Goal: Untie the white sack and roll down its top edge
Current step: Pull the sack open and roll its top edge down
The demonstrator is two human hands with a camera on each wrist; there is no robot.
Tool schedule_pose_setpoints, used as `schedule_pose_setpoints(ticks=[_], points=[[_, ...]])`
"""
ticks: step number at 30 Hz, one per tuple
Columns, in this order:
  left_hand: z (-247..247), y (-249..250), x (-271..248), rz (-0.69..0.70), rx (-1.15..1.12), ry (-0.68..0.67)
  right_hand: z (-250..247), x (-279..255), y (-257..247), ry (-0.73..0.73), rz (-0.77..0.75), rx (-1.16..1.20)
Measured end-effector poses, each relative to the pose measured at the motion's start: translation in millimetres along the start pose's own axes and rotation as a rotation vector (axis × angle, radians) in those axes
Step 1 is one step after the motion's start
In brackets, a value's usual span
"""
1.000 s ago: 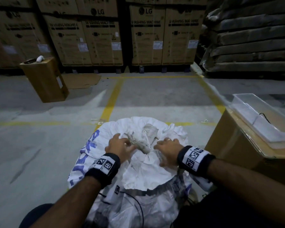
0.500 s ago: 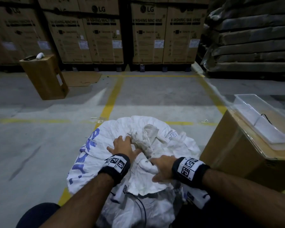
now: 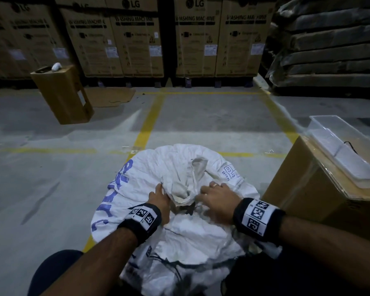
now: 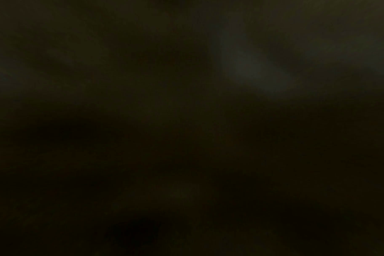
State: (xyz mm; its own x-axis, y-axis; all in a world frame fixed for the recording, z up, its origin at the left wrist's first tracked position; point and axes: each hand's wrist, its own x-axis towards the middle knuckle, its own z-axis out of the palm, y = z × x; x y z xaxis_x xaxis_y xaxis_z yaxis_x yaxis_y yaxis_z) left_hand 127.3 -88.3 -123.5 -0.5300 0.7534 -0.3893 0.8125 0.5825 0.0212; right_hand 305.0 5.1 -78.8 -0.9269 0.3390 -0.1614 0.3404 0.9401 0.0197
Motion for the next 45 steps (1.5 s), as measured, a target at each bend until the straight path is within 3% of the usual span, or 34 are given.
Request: schedule_pose_setpoints(ticks=[2,4,11,15,17,20,26,30,31,37,45], points=[[2,-4,-1,0.002,0.047,-0.021,9,3,3,-0.155,-0.089,-0.105],[1,-10,-2,-0.016,0.053,-0.04,19,3,6,-0.262,-0.067,-0.109],[2,-48,-12,-0.292,0.023,0.129,50,-28,23,-0.399,0.141,-0.142],[-2,-62,-14,-0.291,0.075,0.152,57,-34,29,-0.513,0.154,-0.118],[-9,-52,-17,-0.29,0.081,0.262,48,-28,18,-0.464,0.184,-0.12],[-20,-30,-26,-0.21,0.123,0.363,35,-17,-2,-0.215,0.181,-0.12],[-25,-9,-40,0.037,-0.098,0.223,31,-2,-7,-0.367,0.078,-0.037],[-7,8,-45,0.415,0.138,0.091,33,2,-1,-0.387,0.013,-0.075],[-1,9,-44,0.447,0.195,0.047,33,2,1,-0.406,0.01,-0.079],[7,12,-45,0.359,0.332,-0.169,32,2,3,-0.506,0.018,-0.067],[46,-5,-77,0.548,0.359,-0.45,60,-36,-17,-0.854,-0.135,-0.004]])
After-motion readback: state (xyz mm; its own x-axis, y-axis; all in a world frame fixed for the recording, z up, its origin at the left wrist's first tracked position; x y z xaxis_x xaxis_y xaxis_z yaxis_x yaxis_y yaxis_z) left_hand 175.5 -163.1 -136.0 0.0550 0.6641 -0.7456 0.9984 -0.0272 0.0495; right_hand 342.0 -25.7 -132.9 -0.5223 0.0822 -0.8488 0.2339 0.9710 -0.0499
